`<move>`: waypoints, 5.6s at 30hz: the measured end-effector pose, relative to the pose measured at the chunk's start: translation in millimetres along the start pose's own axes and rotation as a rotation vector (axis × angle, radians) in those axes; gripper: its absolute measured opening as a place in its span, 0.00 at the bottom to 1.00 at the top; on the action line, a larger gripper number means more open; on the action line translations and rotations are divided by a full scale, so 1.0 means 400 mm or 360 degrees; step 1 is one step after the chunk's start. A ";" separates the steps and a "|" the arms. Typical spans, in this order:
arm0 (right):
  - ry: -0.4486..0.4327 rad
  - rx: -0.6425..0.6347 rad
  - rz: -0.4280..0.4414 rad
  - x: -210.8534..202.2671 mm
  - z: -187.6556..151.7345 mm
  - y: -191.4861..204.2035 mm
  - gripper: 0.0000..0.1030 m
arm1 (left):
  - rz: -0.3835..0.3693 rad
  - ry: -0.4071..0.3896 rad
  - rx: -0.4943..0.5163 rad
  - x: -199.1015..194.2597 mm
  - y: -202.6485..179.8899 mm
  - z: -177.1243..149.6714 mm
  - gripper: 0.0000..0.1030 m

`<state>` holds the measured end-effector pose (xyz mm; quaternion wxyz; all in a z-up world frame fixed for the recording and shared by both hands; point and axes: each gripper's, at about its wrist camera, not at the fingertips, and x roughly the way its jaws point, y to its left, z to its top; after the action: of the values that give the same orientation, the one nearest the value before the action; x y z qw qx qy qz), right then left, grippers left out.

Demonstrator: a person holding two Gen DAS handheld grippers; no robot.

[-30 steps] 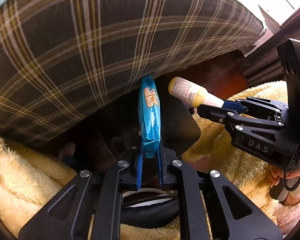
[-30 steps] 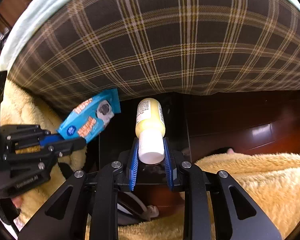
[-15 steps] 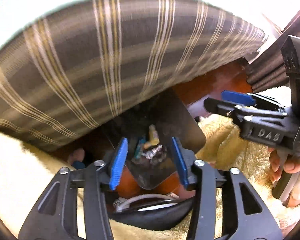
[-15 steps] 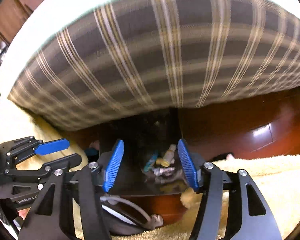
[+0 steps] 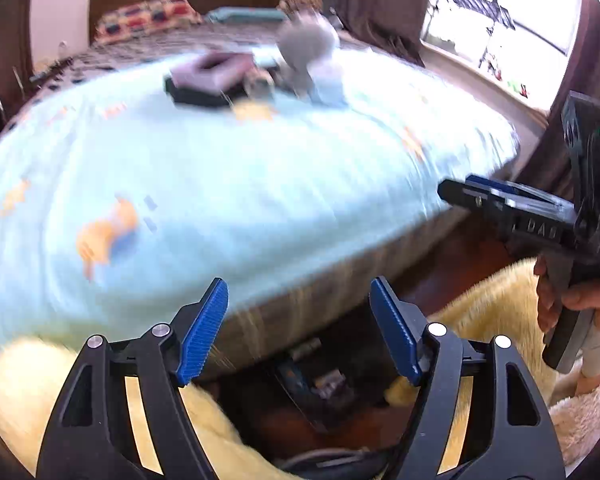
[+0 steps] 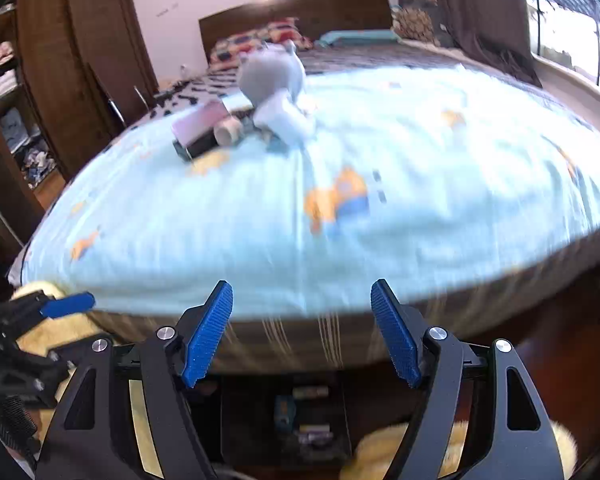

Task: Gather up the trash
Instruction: 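Raise both open tools back over the bed items, then grasp the white plastic cup with right tool while left tool grasps pink box, then lower both tools below the bed edge and release items into the bin, then raise both open tools back over the bed items, then grasp the black MARRY&ART box with left tool while right tool grasps gray plush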

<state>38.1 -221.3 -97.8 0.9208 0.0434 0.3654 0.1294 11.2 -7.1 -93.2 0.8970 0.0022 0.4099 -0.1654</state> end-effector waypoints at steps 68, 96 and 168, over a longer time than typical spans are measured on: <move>-0.0168 -0.0233 0.0018 0.092 0.228 0.044 0.34 | 0.0093 -0.0227 0.0096 0.054 0.122 0.386 0.79; 0.0302 0.0076 0.0062 -0.023 -0.248 -0.025 0.34 | -0.0211 0.0274 -0.0073 0.104 -0.087 -0.158 0.79; 0.0046 0.0004 0.0106 0.146 0.172 0.013 0.75 | 0.0111 0.0033 -0.0187 0.107 0.133 0.164 0.92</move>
<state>124.8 -199.3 -85.5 0.9105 0.0548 0.3772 0.1603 101.5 21.3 -88.2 0.8965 -0.0345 0.4278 -0.1097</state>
